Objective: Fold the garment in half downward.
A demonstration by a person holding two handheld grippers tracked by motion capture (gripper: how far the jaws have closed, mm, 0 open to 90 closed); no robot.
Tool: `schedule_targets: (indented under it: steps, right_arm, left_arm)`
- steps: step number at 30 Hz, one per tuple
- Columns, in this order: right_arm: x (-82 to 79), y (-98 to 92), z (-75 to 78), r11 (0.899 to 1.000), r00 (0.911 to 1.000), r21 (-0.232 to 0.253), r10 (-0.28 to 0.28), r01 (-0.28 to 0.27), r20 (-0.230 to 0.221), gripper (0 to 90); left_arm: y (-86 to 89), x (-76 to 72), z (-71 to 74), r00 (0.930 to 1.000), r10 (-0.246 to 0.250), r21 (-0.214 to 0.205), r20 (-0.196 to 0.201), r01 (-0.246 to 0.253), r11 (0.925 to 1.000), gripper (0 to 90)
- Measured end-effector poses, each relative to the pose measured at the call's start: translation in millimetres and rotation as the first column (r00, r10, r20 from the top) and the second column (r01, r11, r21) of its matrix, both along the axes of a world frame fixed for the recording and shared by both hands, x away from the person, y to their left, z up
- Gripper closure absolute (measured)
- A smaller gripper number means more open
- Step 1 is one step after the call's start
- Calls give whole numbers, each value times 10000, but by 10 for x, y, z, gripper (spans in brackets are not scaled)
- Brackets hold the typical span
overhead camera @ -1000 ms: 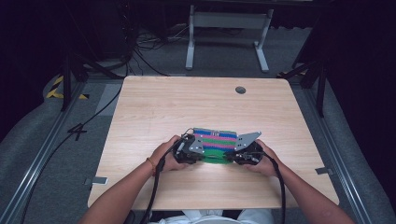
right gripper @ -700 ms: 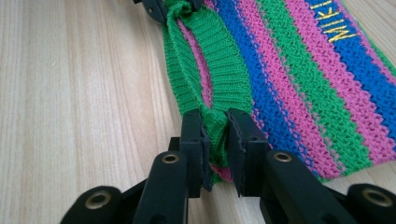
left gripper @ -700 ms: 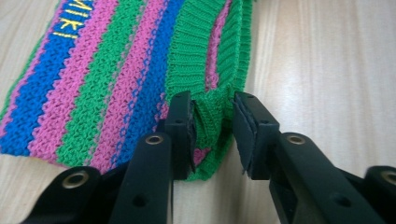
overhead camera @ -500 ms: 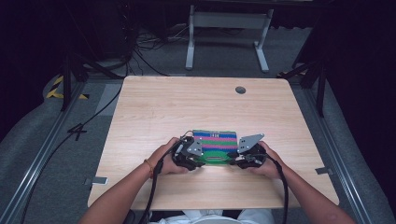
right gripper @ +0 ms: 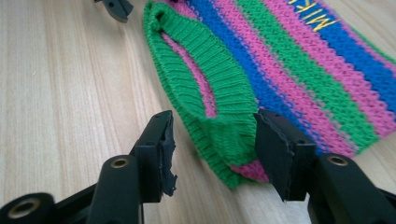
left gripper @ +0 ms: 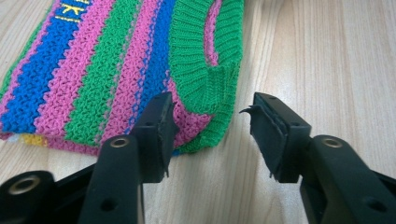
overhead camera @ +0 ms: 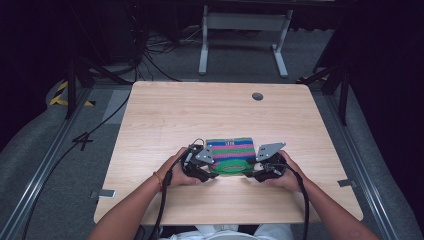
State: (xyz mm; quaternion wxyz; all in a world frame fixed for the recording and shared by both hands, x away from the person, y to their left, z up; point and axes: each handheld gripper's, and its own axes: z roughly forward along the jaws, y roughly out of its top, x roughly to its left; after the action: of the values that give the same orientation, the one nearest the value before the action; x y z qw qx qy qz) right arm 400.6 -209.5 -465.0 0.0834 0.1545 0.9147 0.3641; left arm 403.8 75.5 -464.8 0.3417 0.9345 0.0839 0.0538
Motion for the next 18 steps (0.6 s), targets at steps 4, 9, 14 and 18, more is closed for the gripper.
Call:
schedule_targets:
  steps: [4,9,14,18]
  right_arm:
    - [14,-44,34,9994,9993,46,-339,339,157,432]
    - [10,-92,81,9981,9975,87,-607,604,350,390]
    - [-2,-161,134,9943,9919,-226,-1018,1038,760,352]
    - [-9,-200,161,9902,9870,-417,-1288,1333,965,328]
  left_arm:
    - [22,7,27,9999,125,-9,12,-125,9999,444]
    - [63,-1,75,9979,579,273,304,-587,9979,337]
    - [119,-26,116,9943,929,651,521,-962,9932,288]
    - [157,-57,150,9924,1010,942,704,-1074,9897,274]
